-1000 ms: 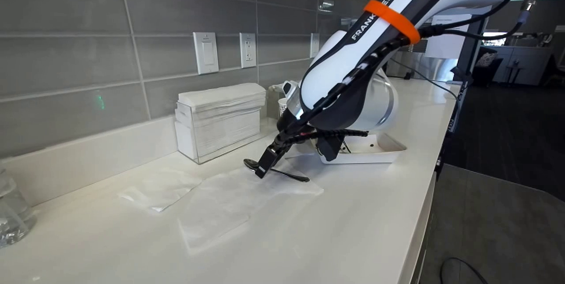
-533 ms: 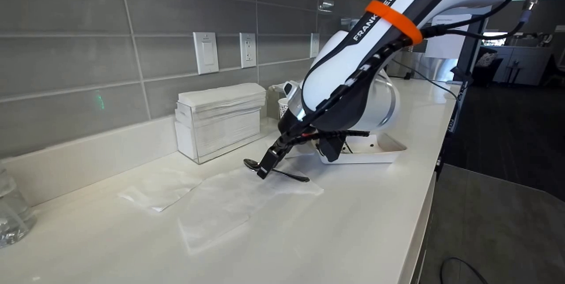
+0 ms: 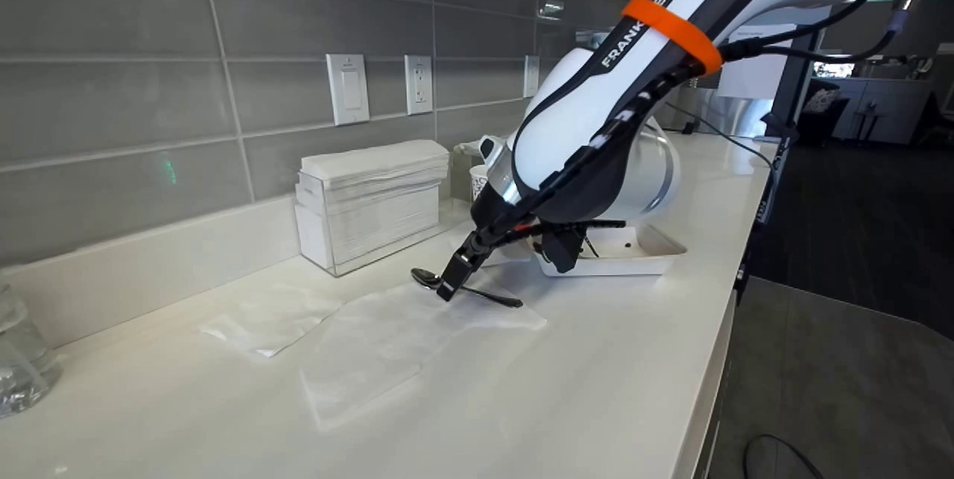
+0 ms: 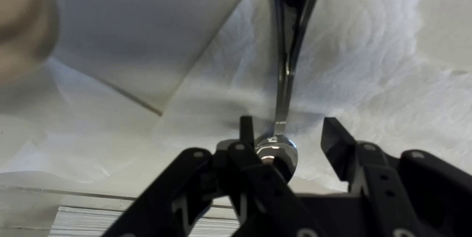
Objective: Pick up the spoon and scoop up the beans and put them into the striped white bowl then place the spoon back down
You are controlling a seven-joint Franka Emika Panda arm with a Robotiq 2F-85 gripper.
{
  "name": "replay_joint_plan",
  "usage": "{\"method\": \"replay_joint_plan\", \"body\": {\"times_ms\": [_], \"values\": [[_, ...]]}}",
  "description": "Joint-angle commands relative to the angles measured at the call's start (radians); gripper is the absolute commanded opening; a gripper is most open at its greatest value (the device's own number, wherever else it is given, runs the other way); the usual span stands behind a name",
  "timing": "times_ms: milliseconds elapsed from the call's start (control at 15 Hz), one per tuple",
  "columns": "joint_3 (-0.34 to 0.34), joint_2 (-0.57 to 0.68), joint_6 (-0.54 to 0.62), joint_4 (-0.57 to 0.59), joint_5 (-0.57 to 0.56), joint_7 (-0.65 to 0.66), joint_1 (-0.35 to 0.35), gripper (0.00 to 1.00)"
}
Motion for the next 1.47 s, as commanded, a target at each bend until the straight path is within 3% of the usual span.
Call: {"method": "replay_joint_plan", "body": {"times_ms": [0,333,1000,1133,1200,1333,1400], "values": [[-0.034,-0.032,0.014,-0.038,-0.015,0.007,0.033,0.50],[-0.070,-0.041,0.013,-0.050,-0.019,0.008,0.064,0.47],[-0.074,-0.030,0.017,-0.043,-0.015,-0.002,0.076,0.31],[-0.072,-0.034,0.020,-0.045,-0.014,-0.004,0.075,0.23],[-0.073,-0.038,0.021,-0.048,-0.015,-0.004,0.076,0.04],[-0.080,-0.054,0.017,-0.055,-0.017,-0.002,0.083,0.05],[-0.081,-0.065,0.017,-0.060,-0.018,-0.003,0.084,0.00]]}}
